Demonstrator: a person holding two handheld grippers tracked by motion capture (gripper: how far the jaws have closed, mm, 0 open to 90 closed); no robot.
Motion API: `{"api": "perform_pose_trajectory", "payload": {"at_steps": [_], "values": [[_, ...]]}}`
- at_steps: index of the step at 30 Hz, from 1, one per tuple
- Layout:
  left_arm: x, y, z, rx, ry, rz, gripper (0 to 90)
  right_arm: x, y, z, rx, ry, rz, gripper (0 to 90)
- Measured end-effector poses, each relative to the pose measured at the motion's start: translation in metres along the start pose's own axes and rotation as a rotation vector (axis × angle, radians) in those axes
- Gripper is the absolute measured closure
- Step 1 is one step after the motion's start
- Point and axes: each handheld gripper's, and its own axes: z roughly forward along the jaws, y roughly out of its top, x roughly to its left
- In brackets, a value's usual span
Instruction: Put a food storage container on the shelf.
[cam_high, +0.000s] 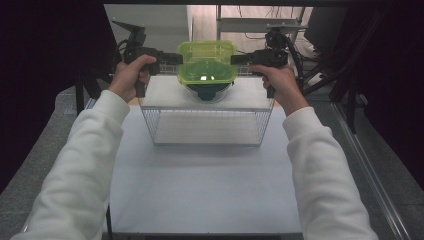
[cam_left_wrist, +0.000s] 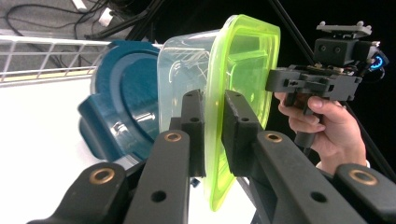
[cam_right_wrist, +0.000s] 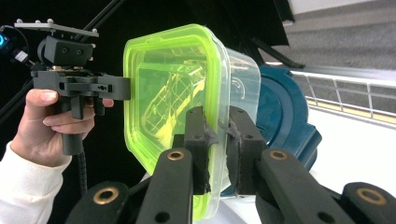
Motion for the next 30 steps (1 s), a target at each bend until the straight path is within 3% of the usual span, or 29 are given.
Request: {"api": "perform_pose_trajectory", "payload": {"at_steps": [8,11,14,20,27,29,30], "values": [[0.018,0.006,0.007,-0.014,-0.025,-0.085,80.1,-0.024,0.002,0.013,-0.005,0.055,0.135,77.8],[0.027,0.008,0.011,-0.030,-0.036,-0.152,79.5,-0.028,0.004,0.017,-0.008,0.052,0.165,76.5],[0.034,0.009,0.016,-0.036,-0.044,-0.192,77.9,-0.037,0.004,0.022,-0.012,0.056,0.228,74.6],[0.043,0.009,0.020,-0.047,-0.066,-0.226,75.6,-0.046,0.003,0.026,-0.023,0.081,0.332,73.4],[0.047,0.006,0.021,-0.057,-0.088,-0.235,73.9,-0.048,0.002,0.025,-0.026,0.089,0.342,72.9],[0.046,0.007,0.022,-0.057,-0.089,-0.226,68.2,-0.046,0.002,0.026,-0.032,0.081,0.331,72.0],[0.045,0.007,0.022,-0.061,-0.086,-0.220,63.1,-0.045,0.002,0.026,-0.036,0.079,0.328,66.5]]}}
